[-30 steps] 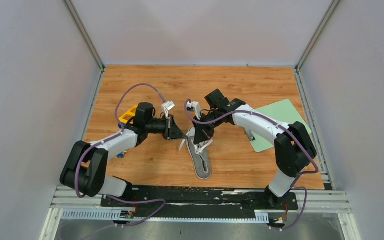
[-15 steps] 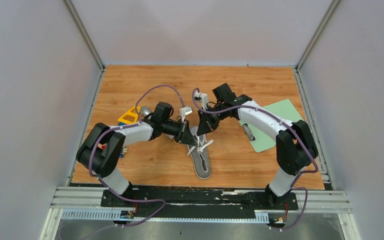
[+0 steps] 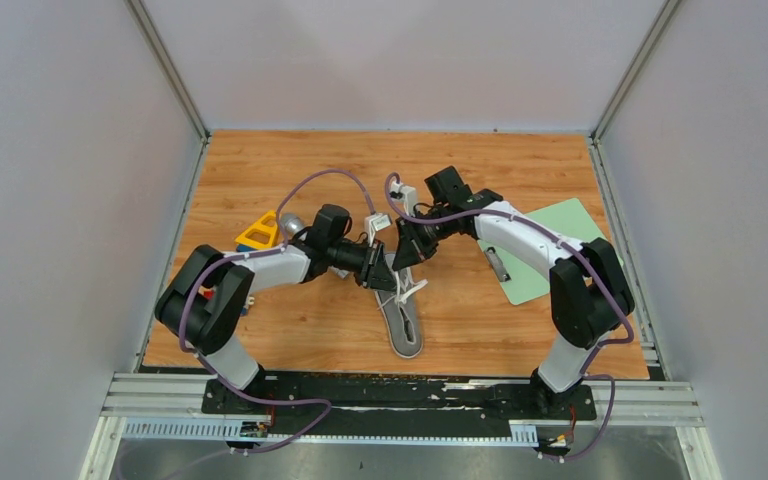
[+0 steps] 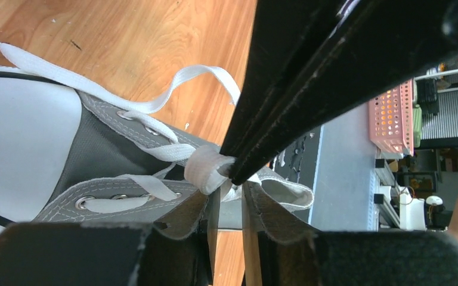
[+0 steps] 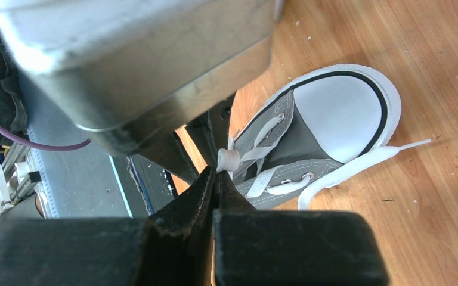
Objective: Tie the shoes
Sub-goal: Wrap the shoelace around the shoelace.
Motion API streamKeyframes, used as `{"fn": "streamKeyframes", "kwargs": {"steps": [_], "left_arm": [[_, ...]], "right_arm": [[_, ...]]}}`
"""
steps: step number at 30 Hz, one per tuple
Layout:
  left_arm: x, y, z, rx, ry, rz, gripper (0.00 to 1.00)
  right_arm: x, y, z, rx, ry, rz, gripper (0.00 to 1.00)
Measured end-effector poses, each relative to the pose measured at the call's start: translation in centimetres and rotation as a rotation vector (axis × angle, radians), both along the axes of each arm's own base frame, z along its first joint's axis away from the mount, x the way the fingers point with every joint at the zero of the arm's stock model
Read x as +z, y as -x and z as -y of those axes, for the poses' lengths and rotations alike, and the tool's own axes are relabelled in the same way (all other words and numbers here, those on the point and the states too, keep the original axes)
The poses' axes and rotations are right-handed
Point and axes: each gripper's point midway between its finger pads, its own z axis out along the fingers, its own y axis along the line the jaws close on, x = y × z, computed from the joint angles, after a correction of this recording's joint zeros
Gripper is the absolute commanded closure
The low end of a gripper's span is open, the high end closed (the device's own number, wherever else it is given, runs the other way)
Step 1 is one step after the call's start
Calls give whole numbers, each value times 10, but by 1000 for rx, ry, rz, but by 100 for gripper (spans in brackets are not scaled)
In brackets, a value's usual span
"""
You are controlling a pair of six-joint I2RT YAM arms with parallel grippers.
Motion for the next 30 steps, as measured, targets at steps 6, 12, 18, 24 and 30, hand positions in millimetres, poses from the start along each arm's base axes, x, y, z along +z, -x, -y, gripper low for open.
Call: {"fn": "streamKeyframes", "kwargs": {"steps": [6, 12, 18, 24, 30], "left_arm": [[0, 0, -4, 10, -26, 27, 64], [0, 3, -6, -2, -38, 38, 57], [1, 5, -6, -16, -29, 40, 55], [1, 5, -6, -15, -30, 39, 62], [5, 5, -1, -27, -26, 45, 67]], "right_arm": [[0, -3, 2, -14, 0, -5, 100], [0, -6, 4, -21, -2, -2, 100], [-1, -6, 3, -25, -5, -2, 100], [-1, -6, 3, -32, -5, -10, 100], [-1, -6, 3, -34, -7, -11, 100]]}}
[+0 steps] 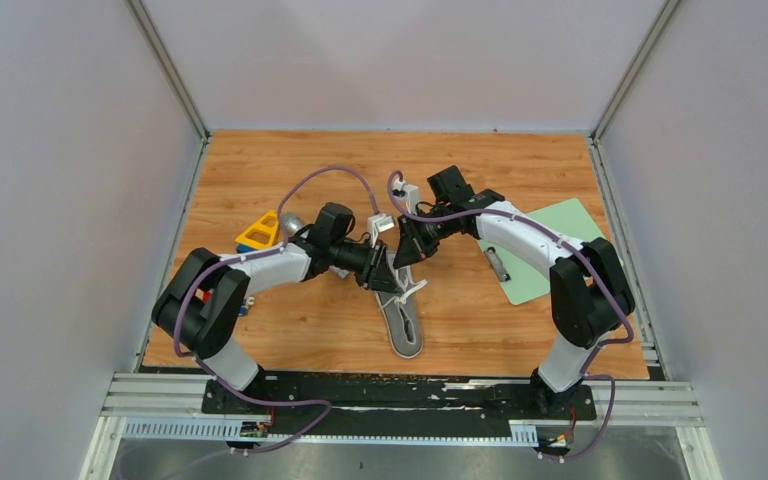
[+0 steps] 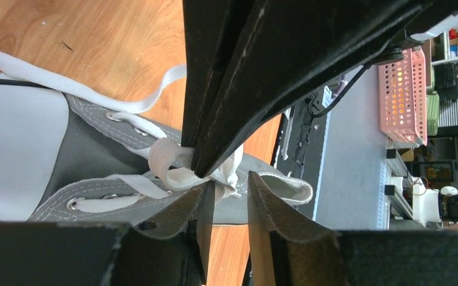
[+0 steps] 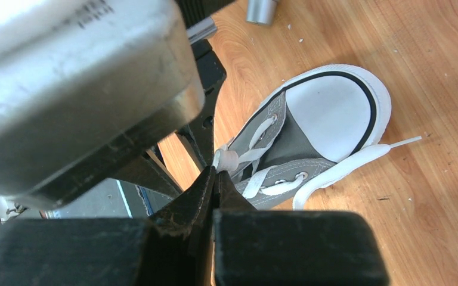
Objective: Tie the shoes
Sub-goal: Wrap the shoelace around the shoelace.
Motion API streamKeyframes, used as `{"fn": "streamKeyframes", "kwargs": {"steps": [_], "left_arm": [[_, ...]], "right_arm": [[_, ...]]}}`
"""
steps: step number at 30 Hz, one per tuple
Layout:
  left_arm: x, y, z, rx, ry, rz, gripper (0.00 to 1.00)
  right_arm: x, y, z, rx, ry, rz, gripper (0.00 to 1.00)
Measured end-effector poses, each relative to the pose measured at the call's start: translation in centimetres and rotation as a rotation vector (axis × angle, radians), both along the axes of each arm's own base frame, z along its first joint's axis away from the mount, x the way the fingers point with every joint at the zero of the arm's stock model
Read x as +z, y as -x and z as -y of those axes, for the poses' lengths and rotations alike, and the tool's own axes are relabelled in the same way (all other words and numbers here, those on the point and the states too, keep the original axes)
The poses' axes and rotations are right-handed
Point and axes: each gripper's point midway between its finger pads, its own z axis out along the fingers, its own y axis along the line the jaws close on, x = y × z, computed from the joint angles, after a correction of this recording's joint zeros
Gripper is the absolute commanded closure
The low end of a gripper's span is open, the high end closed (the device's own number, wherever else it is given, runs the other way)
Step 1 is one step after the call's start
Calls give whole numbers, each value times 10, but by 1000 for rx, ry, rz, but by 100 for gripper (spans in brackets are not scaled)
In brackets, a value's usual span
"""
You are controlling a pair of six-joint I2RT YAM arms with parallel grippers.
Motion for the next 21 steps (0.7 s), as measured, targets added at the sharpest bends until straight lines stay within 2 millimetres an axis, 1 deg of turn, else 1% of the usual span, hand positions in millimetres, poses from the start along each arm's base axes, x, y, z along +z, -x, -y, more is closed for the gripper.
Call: {"fn": "streamKeyframes", "kwargs": {"steps": [6, 11, 21], "left_arm": [[-3, 0, 5, -15, -12, -13, 74], [-7, 0, 5, -15, -32, -24, 75], [-12, -2, 4, 5, -63, -29, 86]], "right_arm": [[0, 0, 0, -2, 0, -2, 100], [-1, 0, 0, -3, 2, -5, 100], [-4, -1, 4, -13, 6, -12, 100]]}}
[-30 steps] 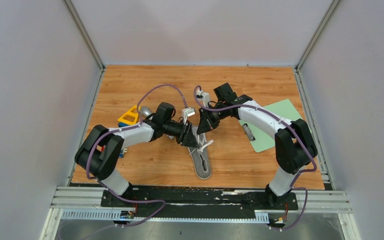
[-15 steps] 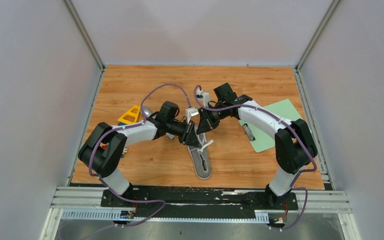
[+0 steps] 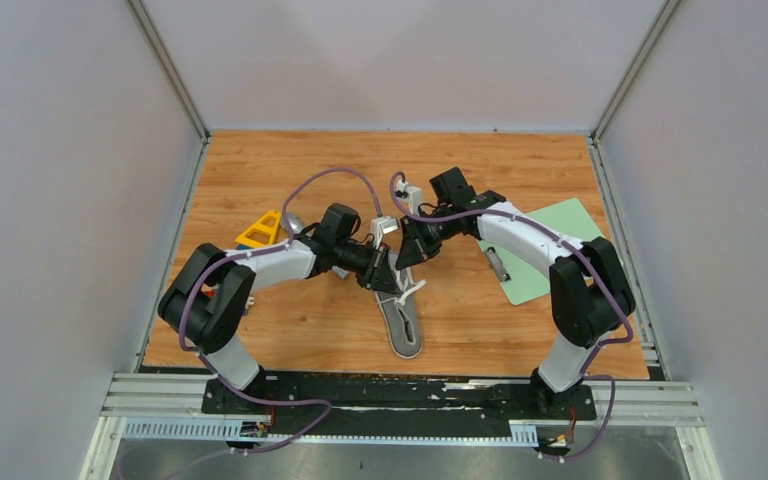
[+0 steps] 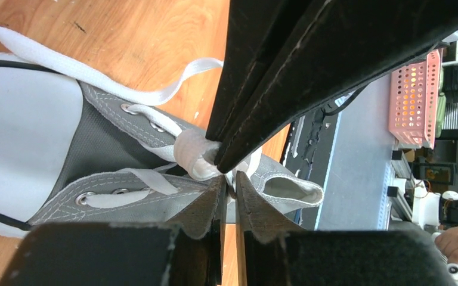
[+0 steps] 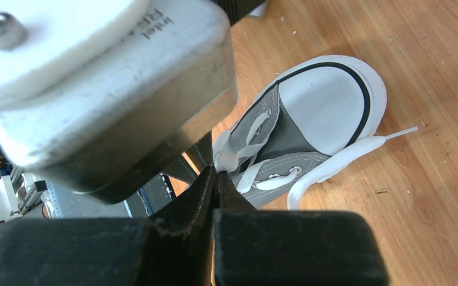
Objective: Tie the shoes
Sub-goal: Wrap the shoelace around the shoelace.
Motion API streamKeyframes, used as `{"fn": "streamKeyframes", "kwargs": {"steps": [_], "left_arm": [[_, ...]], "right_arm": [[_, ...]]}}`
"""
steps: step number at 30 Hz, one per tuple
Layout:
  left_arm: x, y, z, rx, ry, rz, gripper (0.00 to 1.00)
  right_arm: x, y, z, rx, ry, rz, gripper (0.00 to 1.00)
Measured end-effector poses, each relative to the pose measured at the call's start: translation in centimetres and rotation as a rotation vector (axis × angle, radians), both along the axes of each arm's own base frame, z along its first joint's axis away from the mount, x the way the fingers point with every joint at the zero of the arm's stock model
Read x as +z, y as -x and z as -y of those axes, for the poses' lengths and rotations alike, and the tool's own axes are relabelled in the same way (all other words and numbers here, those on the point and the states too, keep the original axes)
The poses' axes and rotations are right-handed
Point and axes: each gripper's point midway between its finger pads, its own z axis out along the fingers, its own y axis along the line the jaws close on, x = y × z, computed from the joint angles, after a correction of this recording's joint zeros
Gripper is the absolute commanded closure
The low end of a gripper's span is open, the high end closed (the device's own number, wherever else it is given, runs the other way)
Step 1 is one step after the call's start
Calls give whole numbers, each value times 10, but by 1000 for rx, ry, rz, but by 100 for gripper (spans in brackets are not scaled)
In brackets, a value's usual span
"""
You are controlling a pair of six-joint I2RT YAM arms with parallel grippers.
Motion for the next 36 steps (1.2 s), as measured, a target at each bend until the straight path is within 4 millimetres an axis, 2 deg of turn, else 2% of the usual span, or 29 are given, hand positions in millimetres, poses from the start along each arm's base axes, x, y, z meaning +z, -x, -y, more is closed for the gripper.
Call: {"fn": "streamKeyframes", "kwargs": {"steps": [6, 9, 19, 20, 24, 25, 32, 36], "left_arm": [[-2, -1, -2, 18, -23, 1, 91], [-3, -2, -2, 22, -28, 3, 99], [-5, -6, -8, 62, -74, 26, 100], [-5, -7, -10, 68, -82, 30, 100], [-7, -9, -15, 86, -109, 40, 100], [-8, -9, -16, 89, -116, 37, 100], [-10, -10, -20, 90, -129, 40, 100], [-10, -10, -20, 88, -127, 44, 100]], "right_arm": [[-2, 0, 1, -2, 3, -1, 100], [-3, 0, 1, -3, 5, -1, 100], [-5, 1, 11, -28, 13, 5, 99], [-5, 2, 12, -28, 13, 7, 96], [-6, 5, 17, -41, 22, 12, 65], [-7, 3, 20, -56, 31, 17, 60], [-23, -45, 56, -289, 122, 18, 55], [-66, -55, 68, -372, 192, -110, 54]]}}
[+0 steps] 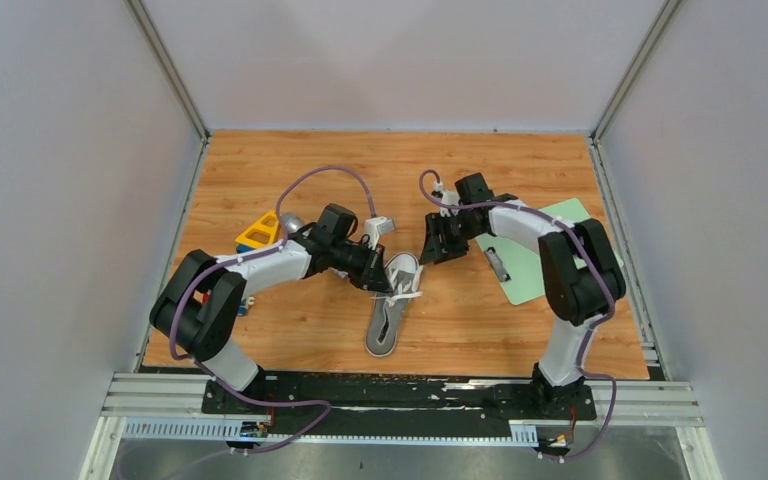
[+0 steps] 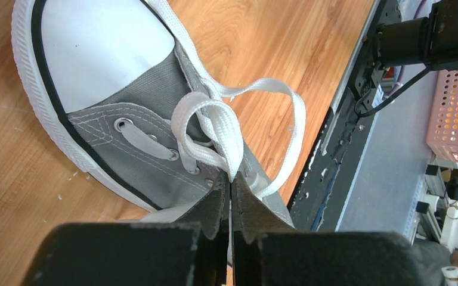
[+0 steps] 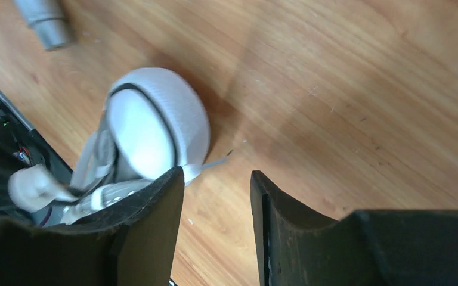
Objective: Tie the shoes
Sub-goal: Wrap the shoelace around the shoelace.
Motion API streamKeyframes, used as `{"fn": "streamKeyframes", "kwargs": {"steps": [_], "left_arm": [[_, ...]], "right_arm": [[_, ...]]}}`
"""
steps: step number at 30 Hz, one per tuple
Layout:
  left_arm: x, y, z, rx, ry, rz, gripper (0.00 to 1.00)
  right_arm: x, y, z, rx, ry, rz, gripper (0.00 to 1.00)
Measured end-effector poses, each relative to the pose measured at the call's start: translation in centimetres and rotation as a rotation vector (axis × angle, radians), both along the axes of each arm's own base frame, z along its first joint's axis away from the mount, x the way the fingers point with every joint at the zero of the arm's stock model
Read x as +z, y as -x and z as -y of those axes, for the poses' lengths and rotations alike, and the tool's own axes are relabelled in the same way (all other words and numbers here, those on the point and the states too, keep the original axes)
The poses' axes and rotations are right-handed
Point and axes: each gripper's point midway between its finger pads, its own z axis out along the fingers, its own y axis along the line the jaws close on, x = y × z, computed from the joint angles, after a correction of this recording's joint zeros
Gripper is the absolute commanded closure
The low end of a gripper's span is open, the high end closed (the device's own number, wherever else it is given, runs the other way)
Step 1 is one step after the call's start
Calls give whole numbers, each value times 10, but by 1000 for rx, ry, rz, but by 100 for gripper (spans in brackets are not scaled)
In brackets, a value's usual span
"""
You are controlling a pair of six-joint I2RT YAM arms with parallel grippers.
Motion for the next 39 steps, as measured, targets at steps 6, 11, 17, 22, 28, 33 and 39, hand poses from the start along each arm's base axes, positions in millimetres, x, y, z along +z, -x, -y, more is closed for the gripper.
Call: {"fn": "streamKeyframes", "kwargs": {"steps": [6, 11, 17, 22, 28, 33, 39], "left_arm": [[3, 1, 1, -10, 12, 8, 100], [4, 2, 1, -16, 19, 6, 100], [4, 2, 2, -16, 19, 7, 100], [6, 1, 2, -15, 22, 13, 100], [7, 1, 1, -16, 24, 16, 100], [7, 1, 2, -16, 26, 18, 100], [8, 2, 2, -23, 33, 20, 100]], "right_arm": [[-31, 7, -8, -24, -11, -160, 64], [-23, 11, -23, 17, -98, -202, 72], [-18, 18, -31, 47, -163, -246, 65], [-11, 20, -37, 56, -215, -269, 64], [-17, 17, -38, 43, -269, -323, 82], [-22, 14, -35, 22, -285, -355, 100], [-14, 8, -29, 13, -290, -322, 100]]}}
